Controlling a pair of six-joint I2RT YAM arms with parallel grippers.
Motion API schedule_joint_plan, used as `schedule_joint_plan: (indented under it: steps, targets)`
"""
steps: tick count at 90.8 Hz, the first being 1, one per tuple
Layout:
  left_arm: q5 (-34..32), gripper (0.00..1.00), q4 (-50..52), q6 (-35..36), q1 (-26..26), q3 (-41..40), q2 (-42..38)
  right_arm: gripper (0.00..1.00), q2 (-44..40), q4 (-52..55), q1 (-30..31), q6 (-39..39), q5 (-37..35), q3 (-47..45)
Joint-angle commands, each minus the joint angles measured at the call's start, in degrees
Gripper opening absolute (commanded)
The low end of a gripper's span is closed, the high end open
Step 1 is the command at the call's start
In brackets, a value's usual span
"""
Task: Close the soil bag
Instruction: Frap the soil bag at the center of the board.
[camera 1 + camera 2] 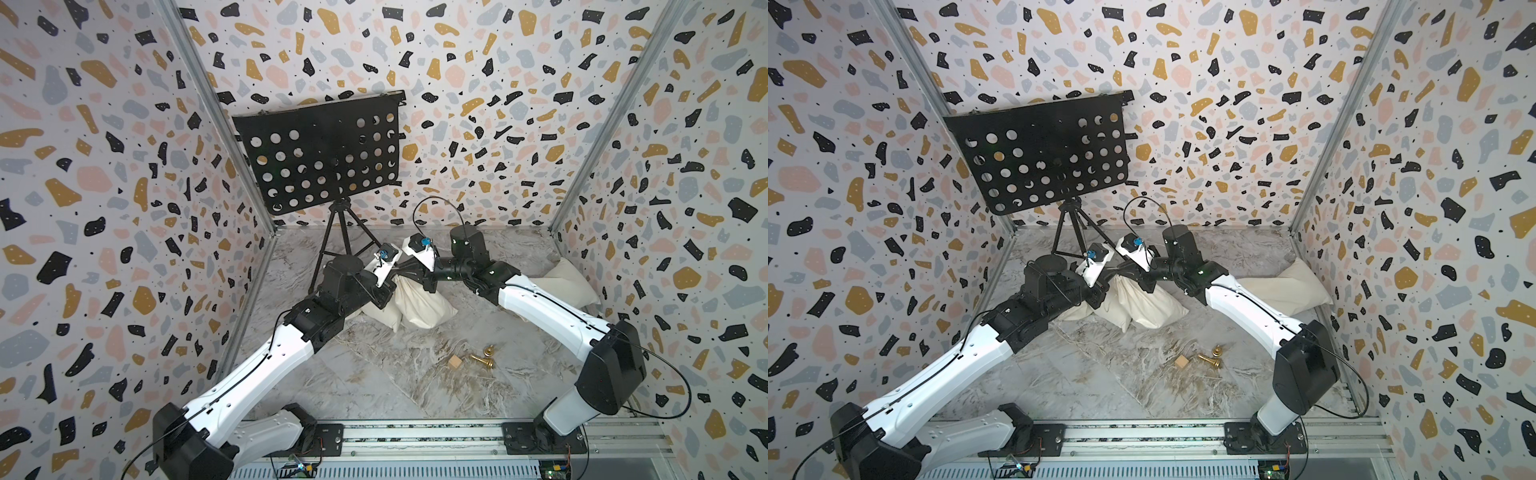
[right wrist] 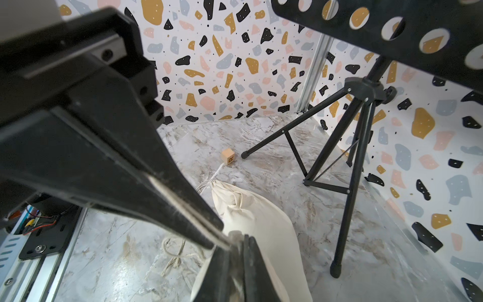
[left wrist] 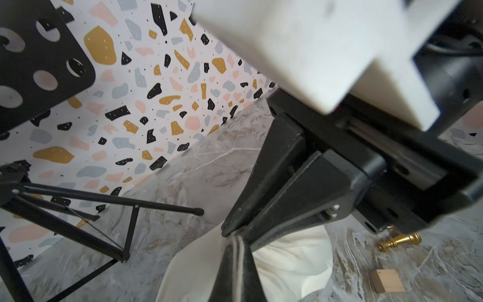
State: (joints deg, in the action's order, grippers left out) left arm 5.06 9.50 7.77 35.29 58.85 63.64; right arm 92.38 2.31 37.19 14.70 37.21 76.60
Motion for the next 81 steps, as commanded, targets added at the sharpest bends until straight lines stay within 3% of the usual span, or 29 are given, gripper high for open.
schedule_joint_plan:
  steps: [1,13,29,43,64,76,81]
  targets:
    - [3.0,0.00,-20.2,-3.4,-0.6,4.9,-8.6,0.15,6.7,8.8,-4.2,-1.0,-16.9,-5.0]
    - [3.1,0.00,-21.1,-5.7,-2.2,5.7,-8.6,0.22,8.6,9.8,-4.3,-0.1,-19.0,-4.5]
    - [3.5,0.00,-21.4,-8.1,-4.4,6.5,-7.9,0.23,10.7,10.0,-4.3,-0.6,-22.2,-5.0]
    - [1.6,0.00,-20.3,-8.2,-4.5,5.8,-7.2,0.10,8.9,5.4,-4.3,-2.2,-22.9,-7.2]
    - [-13.3,0.00,-12.0,-10.3,-7.3,3.2,-7.8,0.10,10.2,6.5,-4.1,-3.6,-18.4,-0.4]
    - [-28.3,0.00,-3.2,-9.4,-8.7,1.1,-10.5,0.20,11.1,8.2,-1.6,-4.2,-15.2,4.1]
    - [-34.7,0.00,-0.8,-9.3,-9.6,-0.7,-12.0,0.29,10.0,8.5,-1.0,-4.3,-15.1,4.1]
